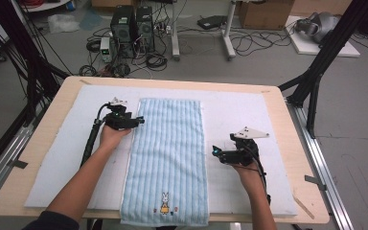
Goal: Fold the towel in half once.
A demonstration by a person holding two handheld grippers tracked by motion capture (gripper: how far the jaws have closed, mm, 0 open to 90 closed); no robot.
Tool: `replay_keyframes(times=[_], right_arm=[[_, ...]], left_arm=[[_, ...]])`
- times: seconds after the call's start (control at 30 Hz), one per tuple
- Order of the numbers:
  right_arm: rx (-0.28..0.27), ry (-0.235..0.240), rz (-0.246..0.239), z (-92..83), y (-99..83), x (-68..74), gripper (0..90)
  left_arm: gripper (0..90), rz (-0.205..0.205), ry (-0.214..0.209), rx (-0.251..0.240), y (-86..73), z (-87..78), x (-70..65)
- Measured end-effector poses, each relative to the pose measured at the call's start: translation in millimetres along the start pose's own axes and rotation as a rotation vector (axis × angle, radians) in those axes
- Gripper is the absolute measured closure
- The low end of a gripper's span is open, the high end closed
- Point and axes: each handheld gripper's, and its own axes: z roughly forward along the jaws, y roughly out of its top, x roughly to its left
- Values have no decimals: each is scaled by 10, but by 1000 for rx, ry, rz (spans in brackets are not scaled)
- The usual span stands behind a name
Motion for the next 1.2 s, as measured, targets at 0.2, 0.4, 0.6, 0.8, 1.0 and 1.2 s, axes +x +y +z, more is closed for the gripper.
replay_keyframes(times=[0.2, 0.4, 0.6, 0.8, 1.0, 1.2], right_arm=[[16, 1, -6, 38, -8, 5, 117], [39, 13, 1, 153, 1, 35, 117], [84, 16, 14, 394, 125, 3, 117], [154, -3, 37, 732, 313, -99, 117], [203, -38, 63, 1036, 506, -176, 160], [198, -28, 92, 1207, 611, -220, 303]], left_arm=[[613, 39, 1, 15, -29, 38, -27], [869, 38, -24, 8, -32, 37, -25], [876, -15, -62, -18, -20, 1, 41], [876, -36, -86, -48, 0, -33, 67], [876, -29, -104, -58, -4, -43, 92], [876, -22, -120, -65, -4, -55, 110]])
